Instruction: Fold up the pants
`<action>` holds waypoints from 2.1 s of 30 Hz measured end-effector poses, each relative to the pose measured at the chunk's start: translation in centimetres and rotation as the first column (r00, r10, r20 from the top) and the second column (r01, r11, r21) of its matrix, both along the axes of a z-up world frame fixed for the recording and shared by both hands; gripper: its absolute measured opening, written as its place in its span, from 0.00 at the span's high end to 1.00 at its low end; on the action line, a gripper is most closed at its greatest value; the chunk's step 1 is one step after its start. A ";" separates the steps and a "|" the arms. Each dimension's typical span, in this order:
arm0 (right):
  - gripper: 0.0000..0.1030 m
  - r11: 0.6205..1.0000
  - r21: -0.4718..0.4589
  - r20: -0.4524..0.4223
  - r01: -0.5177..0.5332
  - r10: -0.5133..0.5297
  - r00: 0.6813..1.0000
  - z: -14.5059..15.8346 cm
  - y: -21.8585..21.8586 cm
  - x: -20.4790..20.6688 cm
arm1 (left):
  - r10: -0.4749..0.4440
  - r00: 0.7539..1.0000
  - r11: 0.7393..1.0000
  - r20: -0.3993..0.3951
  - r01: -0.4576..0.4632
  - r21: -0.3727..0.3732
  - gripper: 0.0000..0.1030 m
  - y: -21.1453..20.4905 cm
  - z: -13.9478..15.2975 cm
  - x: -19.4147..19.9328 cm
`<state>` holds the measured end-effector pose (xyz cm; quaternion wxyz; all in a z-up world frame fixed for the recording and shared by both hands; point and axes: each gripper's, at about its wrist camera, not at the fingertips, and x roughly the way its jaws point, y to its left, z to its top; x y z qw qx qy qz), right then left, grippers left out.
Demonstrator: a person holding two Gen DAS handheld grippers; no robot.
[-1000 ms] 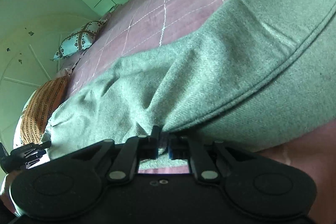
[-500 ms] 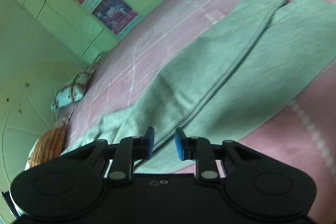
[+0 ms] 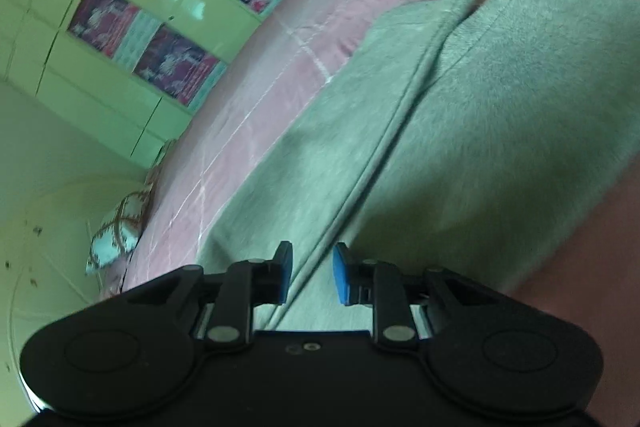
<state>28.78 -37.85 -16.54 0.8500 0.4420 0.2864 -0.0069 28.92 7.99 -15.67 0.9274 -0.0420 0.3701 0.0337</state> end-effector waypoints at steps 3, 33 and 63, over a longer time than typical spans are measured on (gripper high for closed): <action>0.92 1.000 0.026 -0.029 0.017 -0.016 0.999 -0.6 -0.8 2.2 | -0.009 1.000 1.000 -0.001 0.009 -0.013 0.52 0.0 0.1 -0.1; 0.48 0.902 0.400 0.141 0.163 -0.236 0.961 -1.8 -9.3 -6.7 | -0.051 0.999 0.998 0.017 0.051 -0.027 0.51 1.1 -0.6 1.2; 1.00 0.927 -0.368 0.168 0.067 -0.004 0.986 11.2 -6.7 -1.7 | -0.056 0.998 0.998 0.030 0.057 -0.035 0.49 1.2 -0.8 1.0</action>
